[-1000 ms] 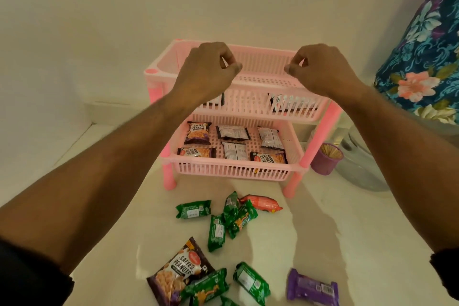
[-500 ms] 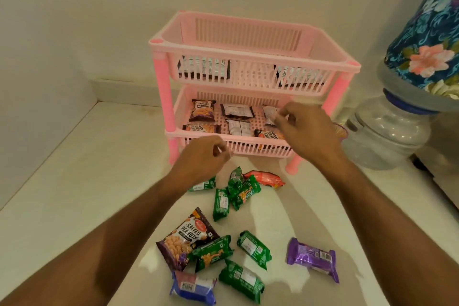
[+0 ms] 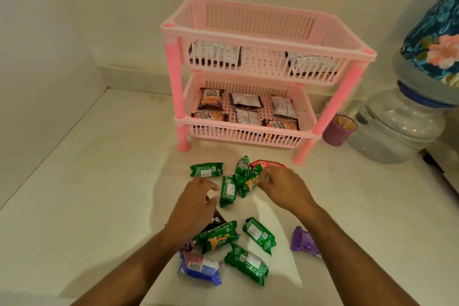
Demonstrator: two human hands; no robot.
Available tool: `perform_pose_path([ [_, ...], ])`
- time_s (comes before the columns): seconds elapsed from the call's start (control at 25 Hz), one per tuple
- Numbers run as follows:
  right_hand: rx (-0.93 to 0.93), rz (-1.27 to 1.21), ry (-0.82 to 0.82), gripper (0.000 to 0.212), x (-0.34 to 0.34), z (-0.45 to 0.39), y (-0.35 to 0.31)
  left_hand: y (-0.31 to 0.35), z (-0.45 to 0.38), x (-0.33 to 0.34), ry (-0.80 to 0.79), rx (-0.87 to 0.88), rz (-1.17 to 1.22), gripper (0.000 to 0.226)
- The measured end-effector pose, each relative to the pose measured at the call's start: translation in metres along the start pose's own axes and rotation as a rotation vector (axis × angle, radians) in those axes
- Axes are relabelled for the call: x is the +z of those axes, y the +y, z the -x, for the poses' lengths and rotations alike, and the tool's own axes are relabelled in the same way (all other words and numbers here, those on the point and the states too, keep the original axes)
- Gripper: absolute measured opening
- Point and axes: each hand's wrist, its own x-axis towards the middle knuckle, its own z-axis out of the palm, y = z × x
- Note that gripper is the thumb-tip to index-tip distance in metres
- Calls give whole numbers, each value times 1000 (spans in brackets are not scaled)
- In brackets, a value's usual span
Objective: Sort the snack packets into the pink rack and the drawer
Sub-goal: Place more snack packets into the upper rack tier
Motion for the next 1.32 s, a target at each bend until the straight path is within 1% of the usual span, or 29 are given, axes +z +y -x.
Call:
perform_pose_path([
  [0.08, 28, 17, -60, 28, 15, 6, 5, -9, 13, 7, 37, 25, -69, 22],
  [0.2, 61, 13, -100, 32, 28, 10, 8, -22, 33, 16, 85, 30, -141, 27],
  [0.32, 45, 17, -145, 31, 36, 13, 1, -34, 44, 23, 12, -5, -217, 38],
  [0.4, -6, -16, -166, 28, 44, 18, -9, -41, 44, 25, -43, -38, -239, 44],
  [0.48, -75, -33, -157, 25, 53, 25, -19, -45, 43, 26, -74, -37, -245, 47],
  [0.56, -104, -33, -126, 24, 59, 27, -27, -49, 39, 26, -89, -24, -263, 48],
  [0.84, -46, -18, -8, 25, 67, 20, -30, -46, 25, 24, -155, -19, -430, 62],
  [0.96, -34, -8, 6, 29, 75, 17, -40, -44, 24, 24, -179, -27, -437, 74],
  [1.08, -50, 27, 0, 27, 80, 18, -44, -45, 23, 23, -198, -26, -480, 83],
  [1.2, -50, 32, -71, 32, 77, 22, -37, -47, 18, 19, -225, -9, -519, 87],
  [1.32, -23, 103, -230, 46, 66, 30, -24, -49, 14, 15, -209, 36, -579, 87],
])
